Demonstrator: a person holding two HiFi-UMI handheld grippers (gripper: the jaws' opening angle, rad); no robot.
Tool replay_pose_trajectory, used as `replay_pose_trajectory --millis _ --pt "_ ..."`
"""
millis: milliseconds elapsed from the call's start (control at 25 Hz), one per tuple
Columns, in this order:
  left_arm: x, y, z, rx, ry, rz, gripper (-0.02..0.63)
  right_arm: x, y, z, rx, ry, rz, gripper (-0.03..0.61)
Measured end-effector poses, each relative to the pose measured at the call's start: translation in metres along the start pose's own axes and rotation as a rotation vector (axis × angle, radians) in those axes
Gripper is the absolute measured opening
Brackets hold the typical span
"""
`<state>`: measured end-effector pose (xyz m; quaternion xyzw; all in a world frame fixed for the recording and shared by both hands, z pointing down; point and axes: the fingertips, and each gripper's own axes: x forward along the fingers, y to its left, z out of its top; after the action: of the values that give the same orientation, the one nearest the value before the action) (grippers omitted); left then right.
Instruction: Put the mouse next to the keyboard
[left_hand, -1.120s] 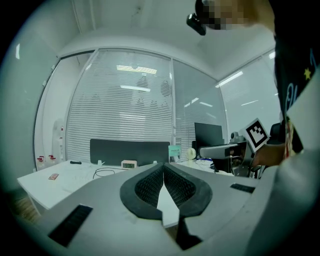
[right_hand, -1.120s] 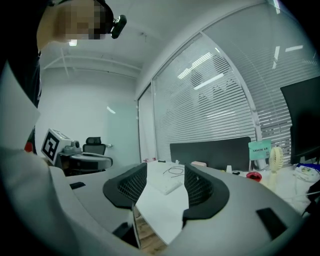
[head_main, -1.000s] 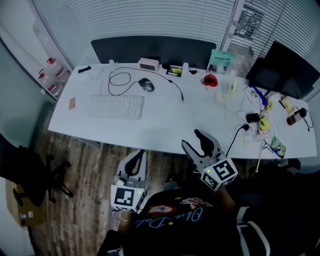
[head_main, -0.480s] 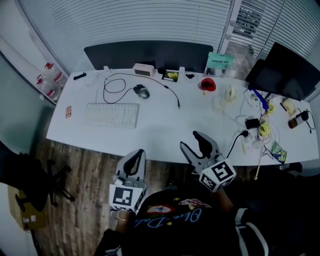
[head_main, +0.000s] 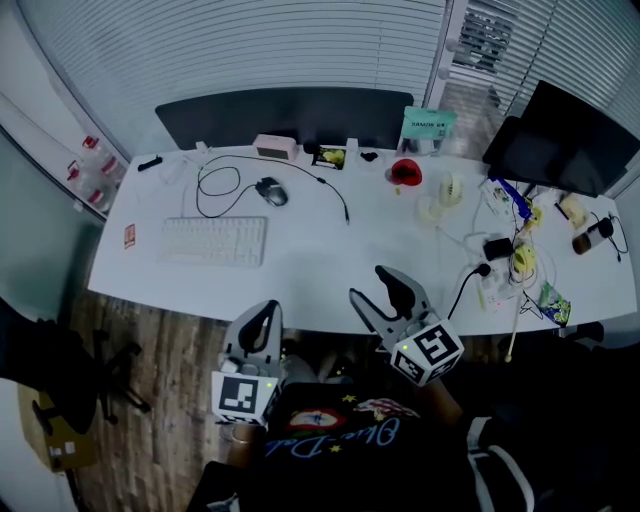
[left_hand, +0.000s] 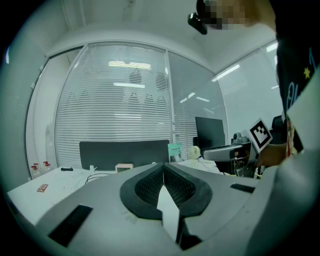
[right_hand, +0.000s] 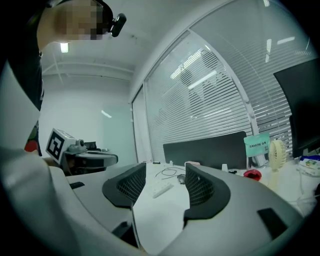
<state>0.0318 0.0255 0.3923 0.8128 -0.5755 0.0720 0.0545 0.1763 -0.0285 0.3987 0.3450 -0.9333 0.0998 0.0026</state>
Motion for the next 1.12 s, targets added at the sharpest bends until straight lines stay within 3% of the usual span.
replay_pose_trajectory --millis 320,720,1120 --pt "0.013 0.026 0.004 0.004 -0.015 0.028 0.003 0.035 -0.007 0.006 -0.02 0.007 0.024 0.213" --pt "0.023 0.101 -0.002 -0.04 0.002 0.124 0.003 0.114 -0.01 0.006 -0.006 0.037 0.081 0.218" --pt "0.058 0.161 -0.004 -0.062 0.011 0.136 0.003 0.187 -0.029 0.001 -0.048 0.101 0.072 0.227"
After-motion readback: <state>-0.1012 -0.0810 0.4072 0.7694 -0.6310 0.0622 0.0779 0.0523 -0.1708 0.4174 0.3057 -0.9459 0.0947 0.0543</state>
